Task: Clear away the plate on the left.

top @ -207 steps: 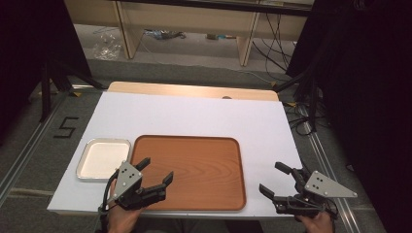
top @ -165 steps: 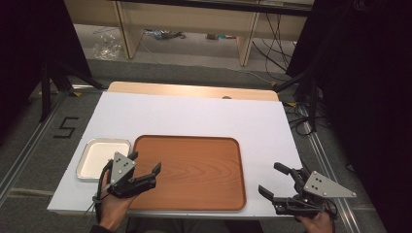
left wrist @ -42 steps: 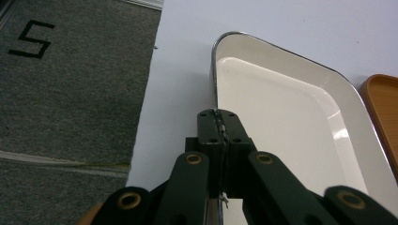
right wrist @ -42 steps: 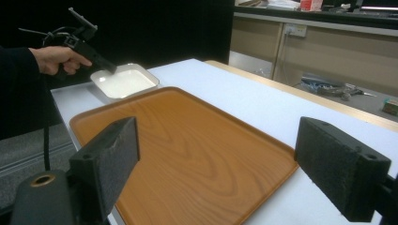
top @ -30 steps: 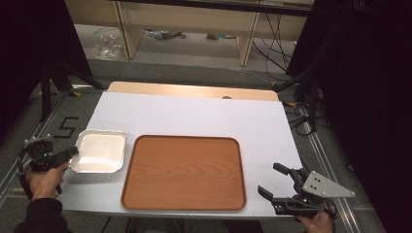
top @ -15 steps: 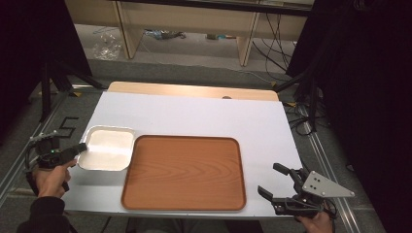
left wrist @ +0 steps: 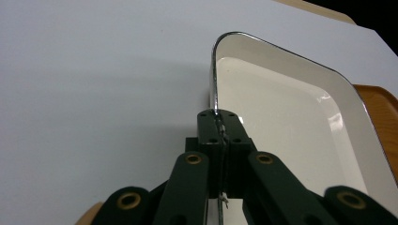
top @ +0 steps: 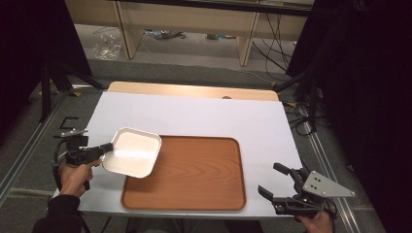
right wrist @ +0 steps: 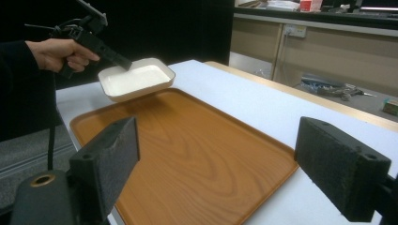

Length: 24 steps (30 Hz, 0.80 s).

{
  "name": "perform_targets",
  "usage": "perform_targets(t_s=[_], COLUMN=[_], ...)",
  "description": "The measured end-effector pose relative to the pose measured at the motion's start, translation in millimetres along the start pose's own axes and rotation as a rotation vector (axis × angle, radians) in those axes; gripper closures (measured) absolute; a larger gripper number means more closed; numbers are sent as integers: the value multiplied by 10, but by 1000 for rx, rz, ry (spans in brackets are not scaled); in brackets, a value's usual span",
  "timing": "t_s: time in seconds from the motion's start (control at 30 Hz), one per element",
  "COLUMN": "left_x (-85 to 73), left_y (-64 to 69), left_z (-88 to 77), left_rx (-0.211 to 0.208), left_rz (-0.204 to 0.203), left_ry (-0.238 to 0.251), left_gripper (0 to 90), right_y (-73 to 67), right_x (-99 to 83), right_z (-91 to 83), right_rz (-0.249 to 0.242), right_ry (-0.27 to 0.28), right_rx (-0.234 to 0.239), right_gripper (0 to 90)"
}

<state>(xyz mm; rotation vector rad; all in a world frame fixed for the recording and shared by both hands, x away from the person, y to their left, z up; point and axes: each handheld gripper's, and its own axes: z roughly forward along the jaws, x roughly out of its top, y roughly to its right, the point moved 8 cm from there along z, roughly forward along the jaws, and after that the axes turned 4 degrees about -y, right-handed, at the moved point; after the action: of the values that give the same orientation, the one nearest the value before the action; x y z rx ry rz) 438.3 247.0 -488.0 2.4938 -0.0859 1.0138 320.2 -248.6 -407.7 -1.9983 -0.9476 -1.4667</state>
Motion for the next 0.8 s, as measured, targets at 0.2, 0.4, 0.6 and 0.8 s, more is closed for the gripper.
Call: perform_targets(t_s=[0.2,0.4,0.6,0.8], left_x=[-20,254,220,211], left_y=[208,78,310,500], left_z=[79,281,401,482], left_rx=[-37,0,7,54], left_rz=[34,849,835,839], left_ry=[-12,-43,-22,-2], left_gripper=[885,884,884,884], right_y=[-5,-6,-3,-5], right_x=[0,5,9,7], right_z=[1,-2,3,0], right_rz=[2,2,4,3], right_ry=[-1,2,10,5], right_rx=[0,2,-3,1], right_gripper=[154,154,154,154])
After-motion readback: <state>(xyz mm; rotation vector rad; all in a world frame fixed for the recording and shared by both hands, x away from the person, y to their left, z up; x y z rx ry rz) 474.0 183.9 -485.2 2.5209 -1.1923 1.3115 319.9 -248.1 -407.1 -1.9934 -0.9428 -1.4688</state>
